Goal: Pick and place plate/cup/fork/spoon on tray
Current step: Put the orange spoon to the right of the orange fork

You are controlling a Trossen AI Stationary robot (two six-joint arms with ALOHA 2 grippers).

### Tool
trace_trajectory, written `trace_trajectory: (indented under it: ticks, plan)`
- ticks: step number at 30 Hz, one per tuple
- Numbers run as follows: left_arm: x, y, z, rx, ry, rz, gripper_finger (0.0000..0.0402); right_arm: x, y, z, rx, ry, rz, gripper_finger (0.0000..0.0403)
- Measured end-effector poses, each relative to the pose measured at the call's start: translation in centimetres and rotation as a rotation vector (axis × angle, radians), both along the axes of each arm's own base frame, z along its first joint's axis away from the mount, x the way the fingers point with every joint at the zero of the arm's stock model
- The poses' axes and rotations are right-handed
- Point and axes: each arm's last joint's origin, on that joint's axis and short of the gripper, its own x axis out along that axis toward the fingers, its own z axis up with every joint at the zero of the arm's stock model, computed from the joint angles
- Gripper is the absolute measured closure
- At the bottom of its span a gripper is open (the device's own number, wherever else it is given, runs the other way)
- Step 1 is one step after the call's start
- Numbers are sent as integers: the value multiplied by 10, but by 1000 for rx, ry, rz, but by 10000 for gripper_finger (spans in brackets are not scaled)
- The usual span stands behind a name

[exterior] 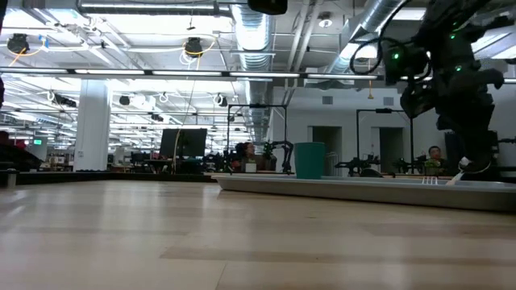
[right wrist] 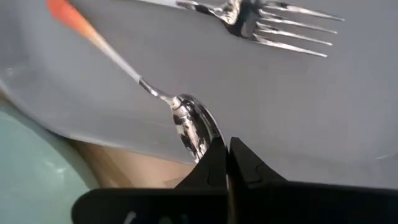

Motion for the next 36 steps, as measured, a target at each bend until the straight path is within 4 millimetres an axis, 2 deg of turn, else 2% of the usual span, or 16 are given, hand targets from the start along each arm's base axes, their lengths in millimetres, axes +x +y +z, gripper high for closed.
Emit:
trace_trajectory:
  ticks: [6, 17, 26, 30, 36]
  plan:
    - [0, 0, 0, 1, 0, 4, 171, 6, -2, -10, 33, 60, 7, 396]
    - [1, 1, 0, 13, -5, 35, 171, 11, 15, -12, 71, 80, 109, 394]
    - [1, 1, 0, 18, -6, 57, 171, 21, 23, -33, 100, 213, 163, 379]
    - [1, 2, 0, 18, -6, 57, 171, 25, 22, -38, 89, 245, 167, 363]
    - [1, 2, 0, 20, -6, 57, 171, 31, 18, -30, 14, 249, 179, 321]
